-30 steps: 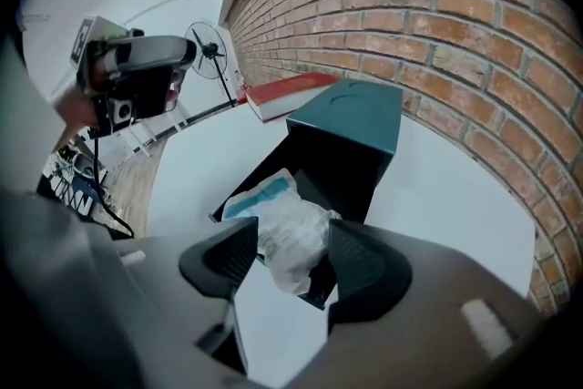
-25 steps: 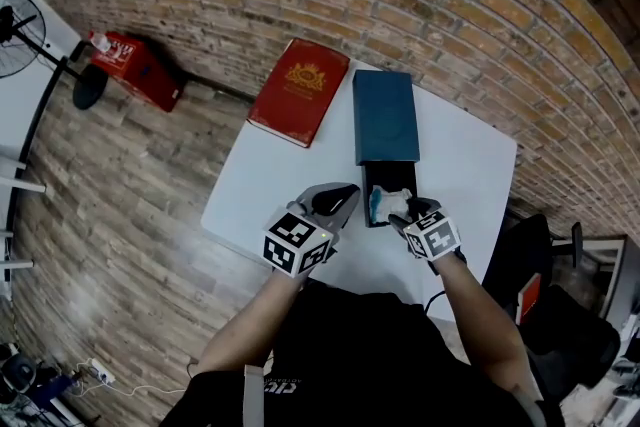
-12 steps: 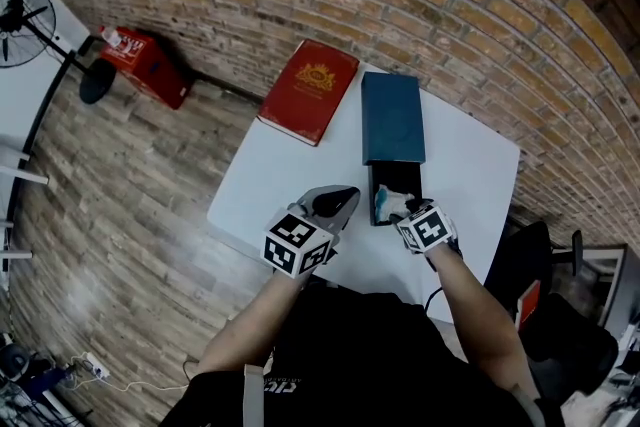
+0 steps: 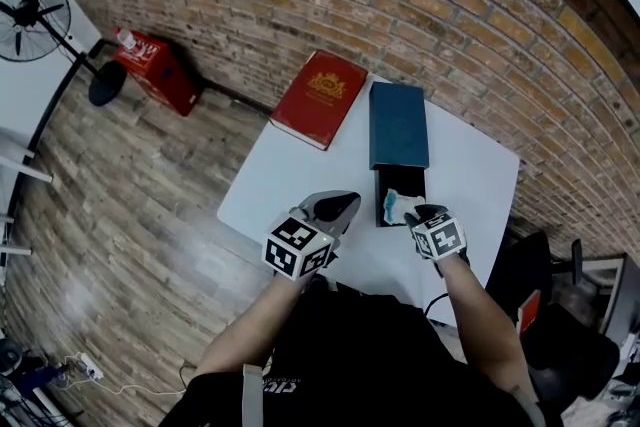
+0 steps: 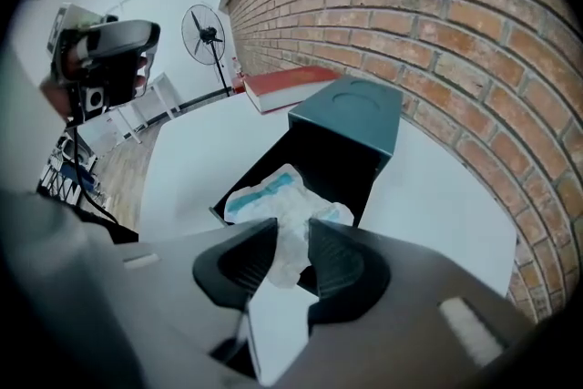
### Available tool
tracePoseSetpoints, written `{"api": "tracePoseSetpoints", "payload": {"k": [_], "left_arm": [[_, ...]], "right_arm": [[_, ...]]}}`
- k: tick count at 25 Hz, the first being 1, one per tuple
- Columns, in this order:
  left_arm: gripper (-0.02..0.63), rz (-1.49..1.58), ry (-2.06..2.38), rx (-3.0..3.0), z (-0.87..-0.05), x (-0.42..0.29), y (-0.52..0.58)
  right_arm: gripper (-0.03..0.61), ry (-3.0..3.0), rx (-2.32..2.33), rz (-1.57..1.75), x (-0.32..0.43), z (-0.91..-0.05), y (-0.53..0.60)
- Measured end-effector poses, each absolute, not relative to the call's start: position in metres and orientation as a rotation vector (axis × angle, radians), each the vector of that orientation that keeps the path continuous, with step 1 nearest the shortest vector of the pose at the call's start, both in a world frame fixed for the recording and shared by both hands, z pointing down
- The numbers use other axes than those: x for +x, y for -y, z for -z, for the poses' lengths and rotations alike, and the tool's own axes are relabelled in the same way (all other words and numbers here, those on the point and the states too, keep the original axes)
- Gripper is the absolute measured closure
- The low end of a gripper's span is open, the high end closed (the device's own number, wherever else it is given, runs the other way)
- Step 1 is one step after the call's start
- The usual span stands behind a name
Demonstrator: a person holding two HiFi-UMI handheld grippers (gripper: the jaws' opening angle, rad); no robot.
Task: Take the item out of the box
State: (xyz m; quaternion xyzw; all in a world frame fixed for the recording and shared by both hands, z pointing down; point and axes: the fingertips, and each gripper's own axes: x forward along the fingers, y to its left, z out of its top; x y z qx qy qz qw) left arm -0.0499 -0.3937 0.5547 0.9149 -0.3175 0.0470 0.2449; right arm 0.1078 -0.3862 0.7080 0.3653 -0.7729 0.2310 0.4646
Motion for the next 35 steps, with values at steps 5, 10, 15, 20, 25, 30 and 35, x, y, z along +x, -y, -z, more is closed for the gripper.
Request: {"api": "tracePoseSetpoints", "payload": {"k": [5,10,15,20,25,30,35], "left_arm": [[0.606,-0.119,0.869,2.511,-0.546,-0.057,0.376],[0.607,-0.116,0.862,2.523,-0.54,-0.063,0.352],[0.607,-0.113,0.852,2.525,-0.539,-0.072,0.333],[0.607,-0.102,0.845,2.545,-0.531,-0.077,0.324],[0.607,-0.078,0.857,2.566,-0.519,-0.081,0.329],[0.607,-0.069,0.867,2.571,-0.511,-0.077,0.336],[0.606,-0.087,0.858,2.594,-0.504,-0.057,0.343]], "right_arm": [[0.486,1.93,0.991,-0.564,0.114,-0.688,0.378],[0.489,1.945,1.052,-0.575,0.114,-0.678,0.363],[0.494,1.967,1.128,-0.568,0.108,-0.666,0.356],[0.5,2.012,1.195,-0.555,0.106,-0.642,0.347],[0.507,2.067,1.26,-0.558,0.11,-0.614,0.341],[0.513,2.124,1.319,-0.532,0.119,-0.587,0.337],[0.523,2.192,1.405,-0.511,0.14,-0.556,0.333]]}}
